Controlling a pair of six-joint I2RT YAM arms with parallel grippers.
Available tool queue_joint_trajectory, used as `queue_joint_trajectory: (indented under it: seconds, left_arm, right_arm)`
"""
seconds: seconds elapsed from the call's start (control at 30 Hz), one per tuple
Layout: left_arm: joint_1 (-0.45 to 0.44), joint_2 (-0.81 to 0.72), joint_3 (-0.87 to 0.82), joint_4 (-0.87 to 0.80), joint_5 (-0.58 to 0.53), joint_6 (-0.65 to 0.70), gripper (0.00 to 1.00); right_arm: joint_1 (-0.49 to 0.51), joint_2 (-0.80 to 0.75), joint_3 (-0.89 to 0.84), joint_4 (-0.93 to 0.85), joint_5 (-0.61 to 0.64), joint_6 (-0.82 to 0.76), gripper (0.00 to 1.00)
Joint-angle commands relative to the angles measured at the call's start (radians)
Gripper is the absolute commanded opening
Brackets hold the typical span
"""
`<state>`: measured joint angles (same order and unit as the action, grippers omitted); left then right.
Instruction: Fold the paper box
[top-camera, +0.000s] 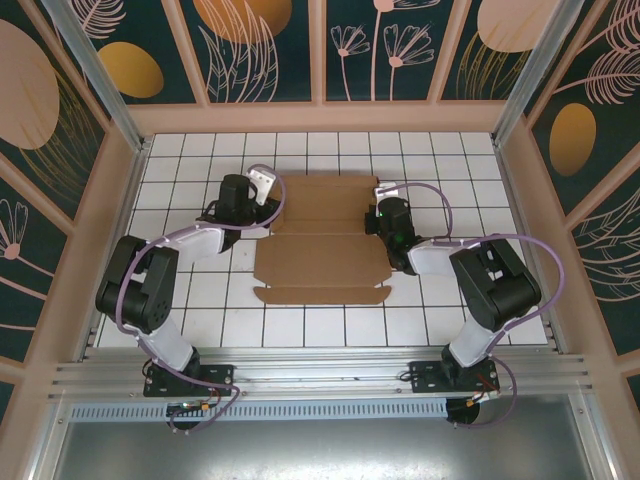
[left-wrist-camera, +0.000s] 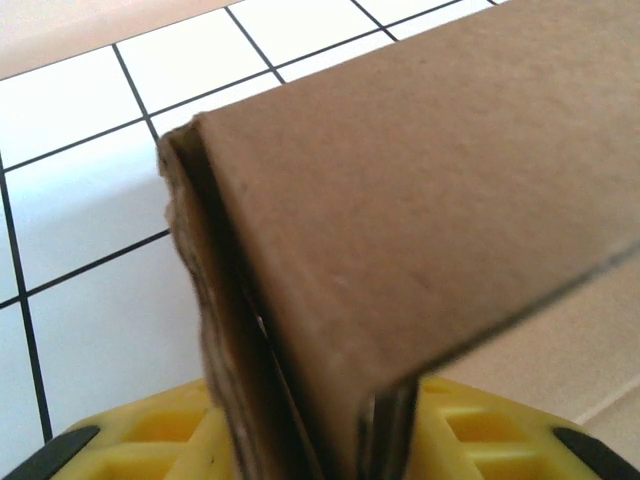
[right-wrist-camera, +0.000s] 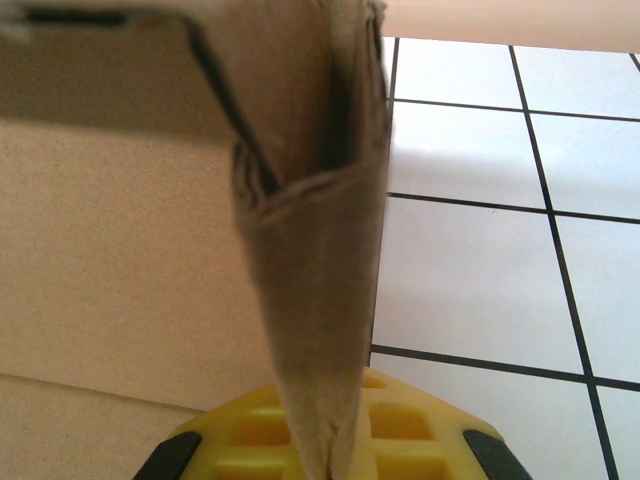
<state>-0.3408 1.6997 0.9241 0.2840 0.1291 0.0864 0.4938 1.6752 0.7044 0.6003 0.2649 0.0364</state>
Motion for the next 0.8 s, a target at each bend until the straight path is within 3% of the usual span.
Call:
queue_joint_trajectory:
  seconds: [0.0,0.27,0.57,0.77]
  left_arm:
    - [-0.006,0.037,0.042,-0.026,-0.055,-0.042,0.36]
    - [-0.012,0.080,0.099,-0.117,-0.160,-0.105,0.32]
    - [-0.019,0.092,0.108,-0.137,-0.272,-0.167,0.02]
    - [-0.057,0.117,0.135,-0.155,-0.398,-0.211,0.00]
  right_arm:
    - [0.018,-0.037,-0.011,0.006,0.009,0.017,0.00]
    - [0.034,-0.050,-0.011,0.007,0.019,0.020,0.00]
    - [0.048,-0.057,0.000,-0.023,0.053,0.040,0.00]
    - [0.089,-0.051,0.013,-0.053,0.110,0.069,0.00]
